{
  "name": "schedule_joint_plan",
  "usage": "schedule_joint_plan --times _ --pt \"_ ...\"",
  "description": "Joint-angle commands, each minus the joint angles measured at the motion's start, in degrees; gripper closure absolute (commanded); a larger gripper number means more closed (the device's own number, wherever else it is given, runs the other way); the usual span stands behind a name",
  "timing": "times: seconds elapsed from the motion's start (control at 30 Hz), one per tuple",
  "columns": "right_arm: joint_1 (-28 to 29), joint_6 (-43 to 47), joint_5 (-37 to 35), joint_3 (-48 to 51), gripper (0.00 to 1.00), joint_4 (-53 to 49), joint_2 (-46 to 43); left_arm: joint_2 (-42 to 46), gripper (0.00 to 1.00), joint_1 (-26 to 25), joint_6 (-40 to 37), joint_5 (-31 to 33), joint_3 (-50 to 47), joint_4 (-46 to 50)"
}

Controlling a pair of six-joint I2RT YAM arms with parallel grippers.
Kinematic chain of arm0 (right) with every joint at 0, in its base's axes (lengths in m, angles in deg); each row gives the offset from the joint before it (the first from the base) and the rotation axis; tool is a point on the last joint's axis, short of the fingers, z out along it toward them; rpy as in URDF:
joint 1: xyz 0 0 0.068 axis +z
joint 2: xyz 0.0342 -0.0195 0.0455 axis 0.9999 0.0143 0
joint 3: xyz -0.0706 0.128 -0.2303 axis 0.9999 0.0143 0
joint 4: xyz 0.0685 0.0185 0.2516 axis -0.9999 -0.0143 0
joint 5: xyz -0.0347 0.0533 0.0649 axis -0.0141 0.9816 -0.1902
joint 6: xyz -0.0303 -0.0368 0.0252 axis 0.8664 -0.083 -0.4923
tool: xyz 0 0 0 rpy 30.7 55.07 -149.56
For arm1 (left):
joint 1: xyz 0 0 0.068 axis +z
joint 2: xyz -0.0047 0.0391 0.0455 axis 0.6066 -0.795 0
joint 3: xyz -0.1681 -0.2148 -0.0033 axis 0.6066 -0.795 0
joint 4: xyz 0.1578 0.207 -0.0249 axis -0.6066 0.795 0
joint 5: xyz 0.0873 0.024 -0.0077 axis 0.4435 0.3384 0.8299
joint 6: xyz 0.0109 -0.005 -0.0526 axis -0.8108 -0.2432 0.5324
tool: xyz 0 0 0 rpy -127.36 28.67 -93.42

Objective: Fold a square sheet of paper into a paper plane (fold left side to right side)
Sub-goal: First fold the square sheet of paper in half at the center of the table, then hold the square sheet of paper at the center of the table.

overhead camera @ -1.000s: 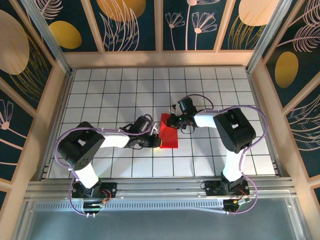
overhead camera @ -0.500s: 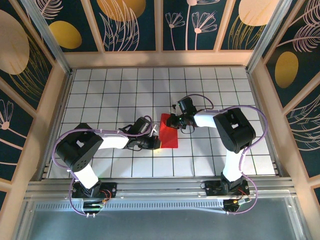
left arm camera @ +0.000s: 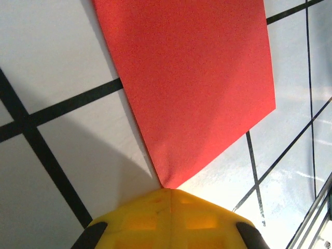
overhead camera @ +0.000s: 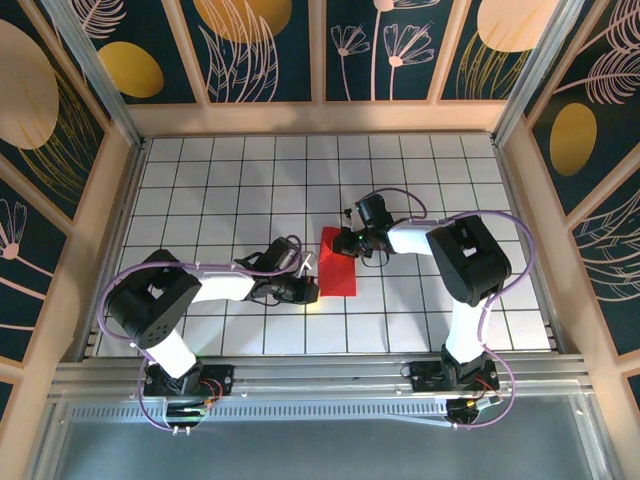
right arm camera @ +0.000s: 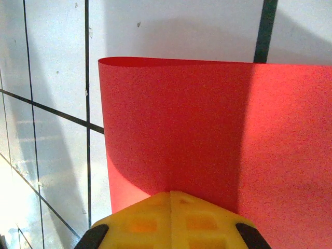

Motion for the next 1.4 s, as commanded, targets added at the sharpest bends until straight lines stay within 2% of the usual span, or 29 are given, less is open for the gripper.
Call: schedule_joint_plan --times 0.0,0.2,0.33,0.53,0.77,0.93,1.13,1.23,1.37 --pt "-0.73 1.55 -6.17 0.22 1.00 -4.66 3.47 -0.43 0.98 -1.40 -0.40 -2.43 -3.22 12.74" --pt "-0.39 1.99 -5.91 -0.10 1.00 -4.69 3.18 5.20 1.00 -0.49 -0.33 -1.33 -0.38 14.39" --pt "-0.27 1.99 -5.90 -0.13 1.00 -4.48 2.86 7.58 1.00 4.09 -0.97 -3.16 3.38 13.82" --pt "-0.07 1.84 -6.17 -0.32 1.00 -4.73 2.44 -1.55 1.00 5.49 -5.51 -3.79 13.37 14.63" --pt "0.18 1.82 -6.04 -0.10 1.00 -4.76 2.22 -11.25 1.00 5.54 -6.98 -3.53 20.37 13.49" --pt "0.37 1.63 -5.69 -0.17 1.00 -4.54 2.19 -14.39 1.00 5.49 -6.51 -3.88 20.92 12.25" --pt "0.37 1.30 -4.78 -1.39 1.00 -4.53 0.21 -13.31 1.00 5.15 -5.08 -2.86 16.81 11.60" --pt "0.28 1.34 -4.48 -2.83 0.90 -4.79 -2.40 -13.01 1.00 4.77 -3.81 -2.30 14.82 10.85" --pt "-0.07 1.29 -6.67 -2.68 0.84 -6.79 -7.99 -12.74 1.00 3.87 -1.74 -1.79 13.73 9.55"
